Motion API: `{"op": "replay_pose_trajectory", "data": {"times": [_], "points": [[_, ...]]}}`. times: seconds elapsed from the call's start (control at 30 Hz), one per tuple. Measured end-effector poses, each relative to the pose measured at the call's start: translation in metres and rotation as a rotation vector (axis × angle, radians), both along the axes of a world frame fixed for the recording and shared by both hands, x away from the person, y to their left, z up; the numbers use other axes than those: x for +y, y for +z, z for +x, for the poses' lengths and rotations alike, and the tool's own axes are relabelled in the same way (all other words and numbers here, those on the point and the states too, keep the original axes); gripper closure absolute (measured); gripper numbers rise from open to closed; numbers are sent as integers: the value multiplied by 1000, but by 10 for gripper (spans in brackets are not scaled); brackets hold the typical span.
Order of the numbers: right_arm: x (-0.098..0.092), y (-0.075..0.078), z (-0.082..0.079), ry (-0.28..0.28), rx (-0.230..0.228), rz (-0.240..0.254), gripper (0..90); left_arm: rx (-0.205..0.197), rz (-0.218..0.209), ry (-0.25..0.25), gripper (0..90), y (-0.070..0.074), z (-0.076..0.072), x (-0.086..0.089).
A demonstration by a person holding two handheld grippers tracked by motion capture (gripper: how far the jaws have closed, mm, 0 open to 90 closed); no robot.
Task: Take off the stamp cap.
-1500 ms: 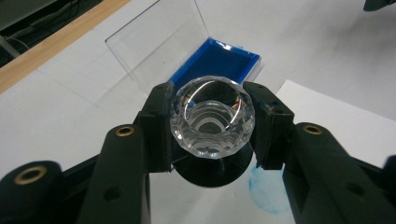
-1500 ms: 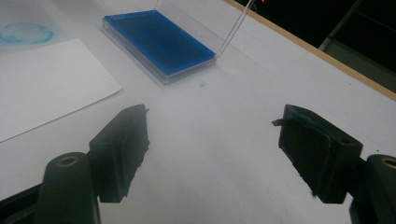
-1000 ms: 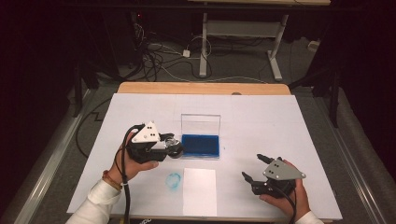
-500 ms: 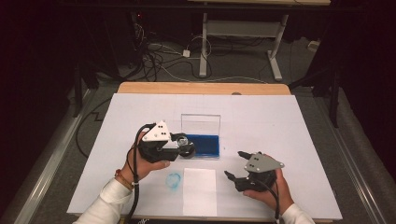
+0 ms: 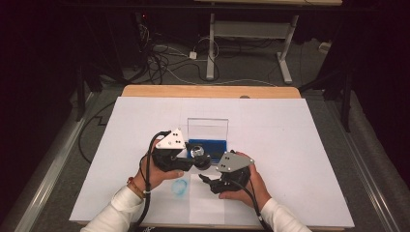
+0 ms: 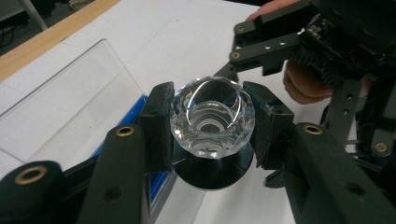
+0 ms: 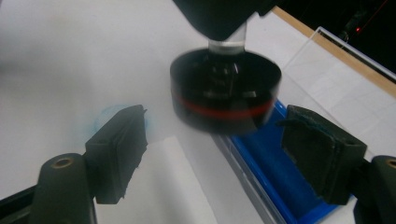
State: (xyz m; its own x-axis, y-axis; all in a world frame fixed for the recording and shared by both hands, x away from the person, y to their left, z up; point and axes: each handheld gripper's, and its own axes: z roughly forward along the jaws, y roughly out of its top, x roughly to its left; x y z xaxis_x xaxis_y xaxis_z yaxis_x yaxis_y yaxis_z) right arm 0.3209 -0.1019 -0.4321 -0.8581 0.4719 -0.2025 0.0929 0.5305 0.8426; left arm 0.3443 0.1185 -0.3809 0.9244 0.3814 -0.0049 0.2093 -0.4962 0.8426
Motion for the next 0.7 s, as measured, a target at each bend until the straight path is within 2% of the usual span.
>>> {"op": "replay_pose_trajectory", "data": {"times": [0.1, 0.2, 0.3, 0.4, 0.63, 0.7], "points": [[4, -2, 0, 5, -1, -1, 261, 10, -4, -13, 545, -1, -2, -1], [5, -2, -1, 10, -12, 25, 288, 23, -22, -22, 545, -1, -3, -2], [3, -3, -2, 23, 6, 40, 291, 22, -24, -23, 545, -1, -4, -3], [2, -1, -6, 27, 5, 27, 279, 18, -26, -21, 545, -1, -5, -3], [2, -4, -4, -3, 10, 29, 289, 24, -55, -37, 545, -1, -6, -3], [1, -5, -3, -10, 20, 37, 308, 17, -52, -45, 544, -1, -8, -4]]}}
